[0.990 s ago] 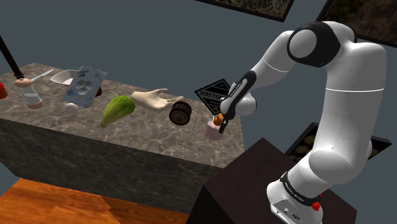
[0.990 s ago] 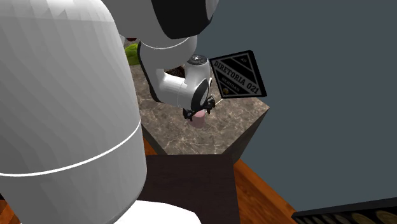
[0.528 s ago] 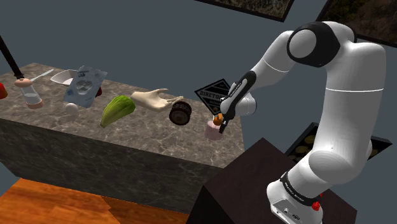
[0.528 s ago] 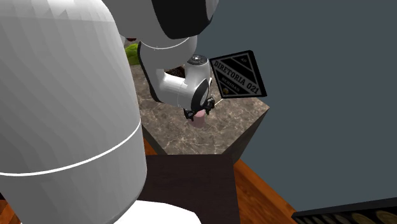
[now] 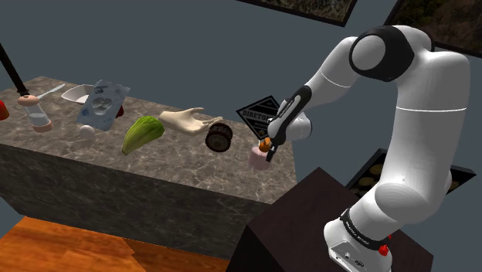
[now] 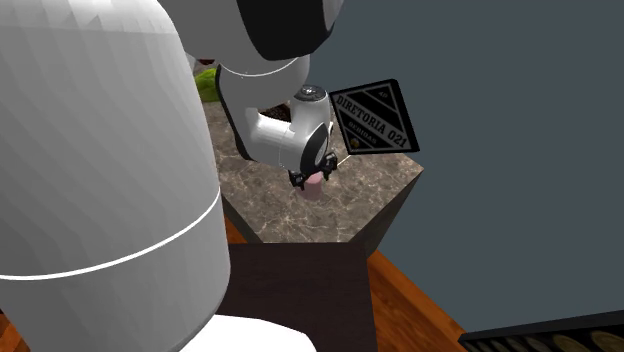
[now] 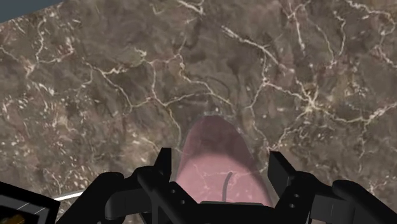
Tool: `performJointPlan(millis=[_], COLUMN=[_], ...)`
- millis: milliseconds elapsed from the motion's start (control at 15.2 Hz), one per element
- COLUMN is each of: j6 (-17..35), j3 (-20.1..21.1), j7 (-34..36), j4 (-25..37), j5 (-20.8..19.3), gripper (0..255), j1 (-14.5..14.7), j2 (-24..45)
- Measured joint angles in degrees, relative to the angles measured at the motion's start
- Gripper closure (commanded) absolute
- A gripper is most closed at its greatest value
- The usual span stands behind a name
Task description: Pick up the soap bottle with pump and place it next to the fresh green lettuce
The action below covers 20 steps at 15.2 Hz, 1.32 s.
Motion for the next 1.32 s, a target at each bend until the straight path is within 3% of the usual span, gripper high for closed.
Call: performJointPlan(millis=[1320], j6=[-13.26], j3=[-6.33], j7=[4.67], j4=[-3.50], j5=[-6.61], gripper=[255], j1=[4.99], j2=[-16.82])
